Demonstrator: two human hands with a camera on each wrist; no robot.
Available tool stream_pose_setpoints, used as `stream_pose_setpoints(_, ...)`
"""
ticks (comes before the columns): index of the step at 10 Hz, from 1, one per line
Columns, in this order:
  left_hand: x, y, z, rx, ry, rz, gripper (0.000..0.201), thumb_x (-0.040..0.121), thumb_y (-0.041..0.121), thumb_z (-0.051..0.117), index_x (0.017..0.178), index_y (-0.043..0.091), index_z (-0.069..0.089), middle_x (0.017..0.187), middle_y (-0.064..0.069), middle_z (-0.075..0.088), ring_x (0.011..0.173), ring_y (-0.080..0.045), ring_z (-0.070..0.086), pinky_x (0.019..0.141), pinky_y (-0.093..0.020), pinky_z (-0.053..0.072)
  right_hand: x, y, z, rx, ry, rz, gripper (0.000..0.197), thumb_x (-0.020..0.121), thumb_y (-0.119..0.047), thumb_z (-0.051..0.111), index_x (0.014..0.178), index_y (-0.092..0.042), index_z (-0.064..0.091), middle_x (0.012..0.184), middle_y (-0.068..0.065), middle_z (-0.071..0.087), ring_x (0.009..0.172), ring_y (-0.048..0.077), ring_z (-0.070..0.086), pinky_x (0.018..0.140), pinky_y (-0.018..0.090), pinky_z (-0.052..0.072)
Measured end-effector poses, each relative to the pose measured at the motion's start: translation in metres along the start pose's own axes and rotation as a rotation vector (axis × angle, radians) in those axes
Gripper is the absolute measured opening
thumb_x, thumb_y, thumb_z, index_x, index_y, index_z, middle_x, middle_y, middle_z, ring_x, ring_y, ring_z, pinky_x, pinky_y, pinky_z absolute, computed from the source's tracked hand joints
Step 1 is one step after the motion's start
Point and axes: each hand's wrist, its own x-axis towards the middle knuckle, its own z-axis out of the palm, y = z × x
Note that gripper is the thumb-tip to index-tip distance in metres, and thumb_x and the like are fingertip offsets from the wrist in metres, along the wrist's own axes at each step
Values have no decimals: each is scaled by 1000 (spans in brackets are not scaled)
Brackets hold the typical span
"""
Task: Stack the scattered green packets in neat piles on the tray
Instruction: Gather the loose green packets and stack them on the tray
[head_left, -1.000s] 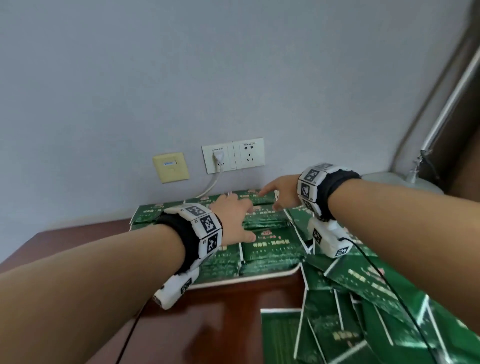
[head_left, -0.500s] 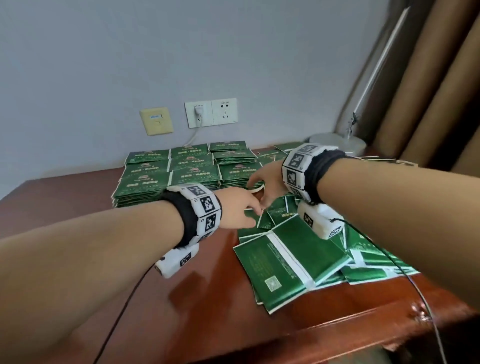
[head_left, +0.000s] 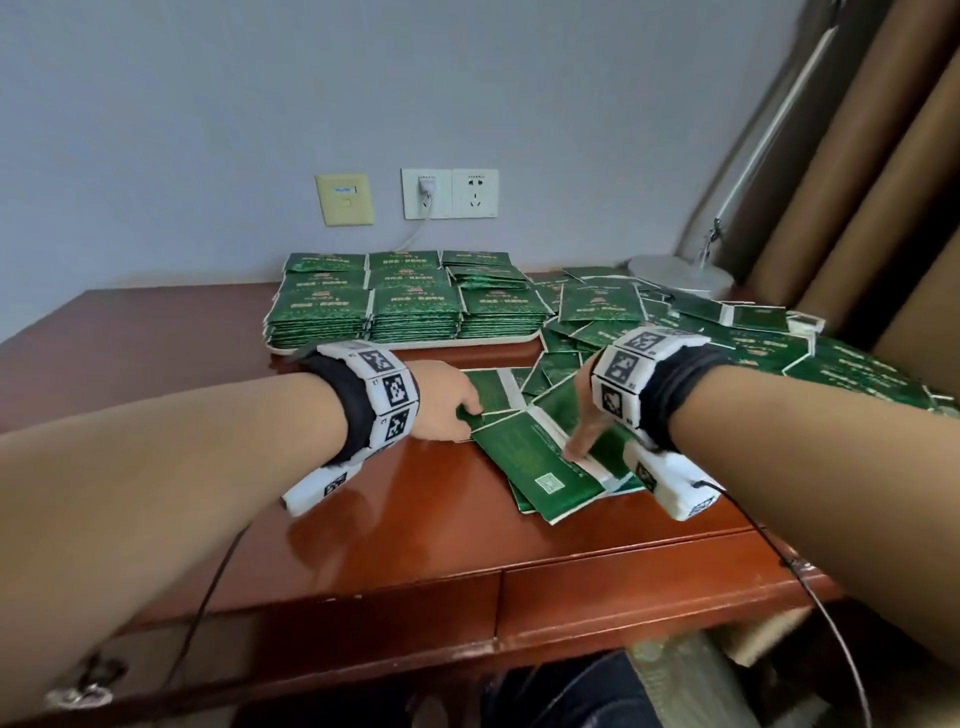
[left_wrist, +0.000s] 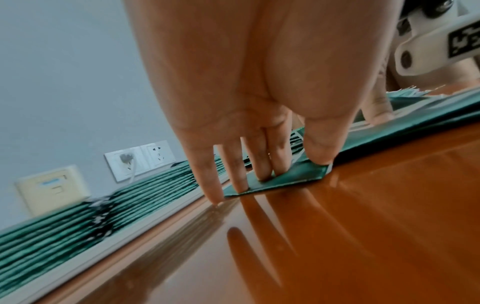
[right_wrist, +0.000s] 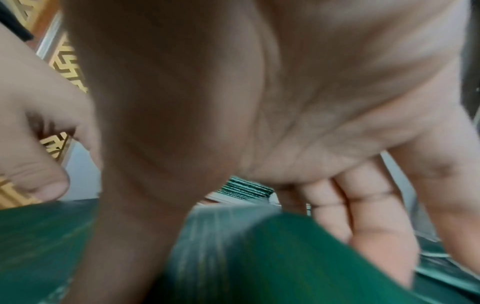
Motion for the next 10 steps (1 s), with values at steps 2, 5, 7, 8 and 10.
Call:
stream_pose_setpoints(2, -17, -41, 3, 4, -46, -104, 30, 93, 30, 51, 115, 19, 69, 114, 3, 67, 97, -19, 62, 88, -27, 48, 32, -20, -25, 29, 262, -23, 30, 81, -35, 72, 102, -14, 66, 83, 3, 63, 72, 16, 63, 68, 30, 51)
stream_pose_setpoints(5, -62, -86, 4, 18, -109, -257, 39, 89, 34, 53, 56, 17, 41, 53, 3, 39, 50, -16, 35, 59, -32, 42, 66, -61, -69, 186, 437, -142, 28, 80, -10, 59, 108, -9, 63, 97, 7, 66, 80, 22, 61, 65, 27, 51)
stream_pose_setpoints(7, -73, -90, 1, 12, -165, -297, 42, 90, 39, 55, 58, 11, 57, 48, 3, 49, 44, -11, 43, 51, -24, 39, 68, -79, -61, 220, 190, -360, 59, 79, -59, 64, 119, -15, 55, 115, -1, 59, 98, 17, 55, 77, 26, 42)
stream_pose_setpoints(8, -67, -93, 3, -121, -174, -296, 29, 90, 30, 57, 78, 8, 70, 64, 2, 71, 56, -9, 61, 65, -25, 55, 84, -82, -54, 244, 290, -303, 67, 81, -72, 45, 127, -23, 48, 129, 4, 50, 116, 24, 48, 95, 38, 41)
stream_pose_setpoints(10, -35, -108, 12, -131, 50, -222, 33, 86, 24, 67, 117, 18, 59, 110, 4, 61, 97, -15, 56, 80, -26, 44, 110, -92, -22, 204, 157, -186, 77, 94, -63, 26, 153, -19, 2, 160, 7, -2, 146, 30, 4, 116, 44, 5)
